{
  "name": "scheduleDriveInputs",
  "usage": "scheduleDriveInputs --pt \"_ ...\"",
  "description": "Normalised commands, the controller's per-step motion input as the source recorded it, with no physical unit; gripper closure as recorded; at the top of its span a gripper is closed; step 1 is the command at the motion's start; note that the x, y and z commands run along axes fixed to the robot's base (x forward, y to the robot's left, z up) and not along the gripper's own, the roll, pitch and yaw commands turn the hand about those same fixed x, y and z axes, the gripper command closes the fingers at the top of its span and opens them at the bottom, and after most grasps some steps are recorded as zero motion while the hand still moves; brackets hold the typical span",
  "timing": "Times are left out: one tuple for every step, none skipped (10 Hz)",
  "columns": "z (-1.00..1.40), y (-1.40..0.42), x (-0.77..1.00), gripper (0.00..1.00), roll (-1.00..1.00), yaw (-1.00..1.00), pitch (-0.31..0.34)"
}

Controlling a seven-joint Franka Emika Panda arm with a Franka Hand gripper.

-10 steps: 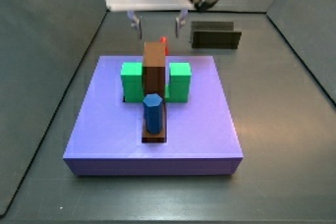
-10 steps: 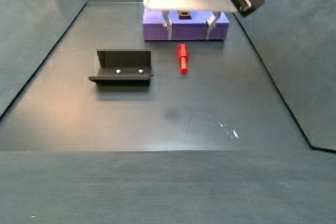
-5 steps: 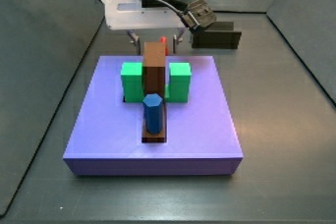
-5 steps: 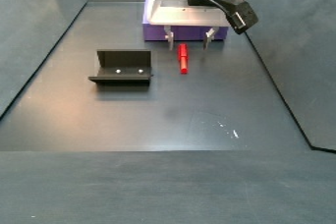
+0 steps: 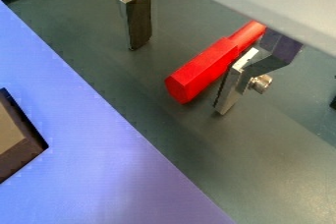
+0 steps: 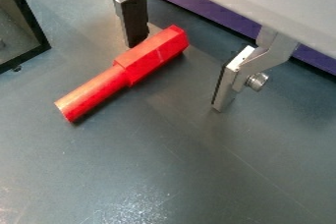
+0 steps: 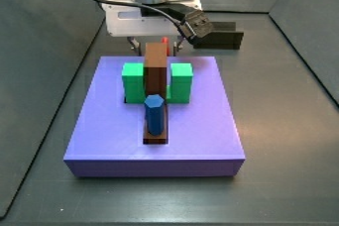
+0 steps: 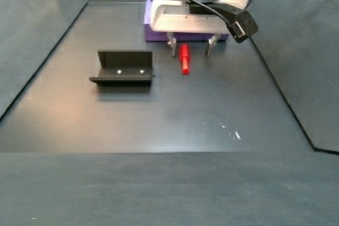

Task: Pick up the red object. Move up. Place the red object on the fixture. Regrasp the red object. Move to above the board. Insert the red object.
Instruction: Pick up the red object.

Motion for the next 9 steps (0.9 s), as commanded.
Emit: scheduleDriveInputs --pt "0.00 0.00 0.00 1.00 0.00 0.00 0.000" --pt "0.00 0.00 0.00 1.00 0.00 0.00 0.000" --pt "0.00 0.00 0.00 1.00 0.00 0.00 0.000" --pt "0.00 0.00 0.00 1.00 0.00 0.00 0.000" --pt "0.00 0.00 0.00 1.00 0.00 0.00 0.000" --pt "0.00 0.00 0.00 1.00 0.00 0.00 0.000" --pt "0.00 0.00 0.00 1.00 0.00 0.00 0.000" --pt "0.00 0.00 0.00 1.00 0.00 0.00 0.000" --pt "0.00 0.00 0.00 1.00 0.00 0.00 0.000"
